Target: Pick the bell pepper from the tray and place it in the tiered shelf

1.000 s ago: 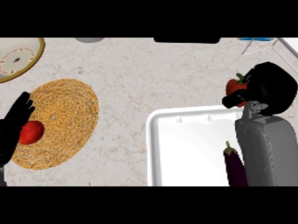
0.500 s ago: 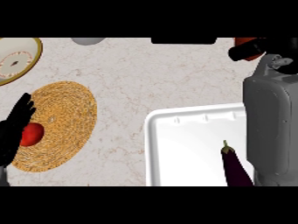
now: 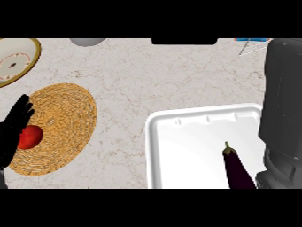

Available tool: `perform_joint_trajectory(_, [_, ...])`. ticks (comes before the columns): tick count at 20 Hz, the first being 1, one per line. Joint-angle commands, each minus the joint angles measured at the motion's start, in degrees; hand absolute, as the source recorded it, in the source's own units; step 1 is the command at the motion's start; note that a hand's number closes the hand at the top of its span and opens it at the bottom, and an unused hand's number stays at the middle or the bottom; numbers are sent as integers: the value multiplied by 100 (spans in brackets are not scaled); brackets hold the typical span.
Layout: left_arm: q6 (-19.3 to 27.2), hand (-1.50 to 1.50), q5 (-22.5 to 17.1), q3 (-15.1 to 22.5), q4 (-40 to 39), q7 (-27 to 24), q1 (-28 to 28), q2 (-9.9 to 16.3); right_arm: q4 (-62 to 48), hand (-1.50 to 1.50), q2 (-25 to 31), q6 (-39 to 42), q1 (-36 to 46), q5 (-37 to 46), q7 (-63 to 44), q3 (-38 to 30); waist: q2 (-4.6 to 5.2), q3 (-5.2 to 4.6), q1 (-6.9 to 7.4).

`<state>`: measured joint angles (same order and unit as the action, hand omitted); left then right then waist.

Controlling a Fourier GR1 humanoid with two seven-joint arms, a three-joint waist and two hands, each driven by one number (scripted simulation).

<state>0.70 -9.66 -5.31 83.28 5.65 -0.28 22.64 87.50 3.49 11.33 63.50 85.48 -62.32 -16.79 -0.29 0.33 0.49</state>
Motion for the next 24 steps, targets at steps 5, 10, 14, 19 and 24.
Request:
perform_joint_trajectory(5, [-7,0,112,88,-68,29,194,-146,-515,150,804,1027,500,687,-340,-191,1,-38,-73])
perform_joint_trajectory(10, [-178,0,39,-48,-217,-147,207,-111,-1196,150,1016,1269,1402,854,-404,-433,22,-42,0])
perform_joint_trajectory(14, [-228,0,-25,-59,-56,71,191,-121,-1420,150,1423,1110,1087,758,130,-757,26,-36,-28])
perform_joint_trajectory(19, [-162,0,58,-38,64,159,174,-188,-2070,150,1753,789,1149,988,150,-888,42,-35,11])
perform_joint_trajectory(24, [-195,0,166,-115,-109,-156,256,-222,-2580,150,2254,656,1106,945,514,-1077,45,-36,17])
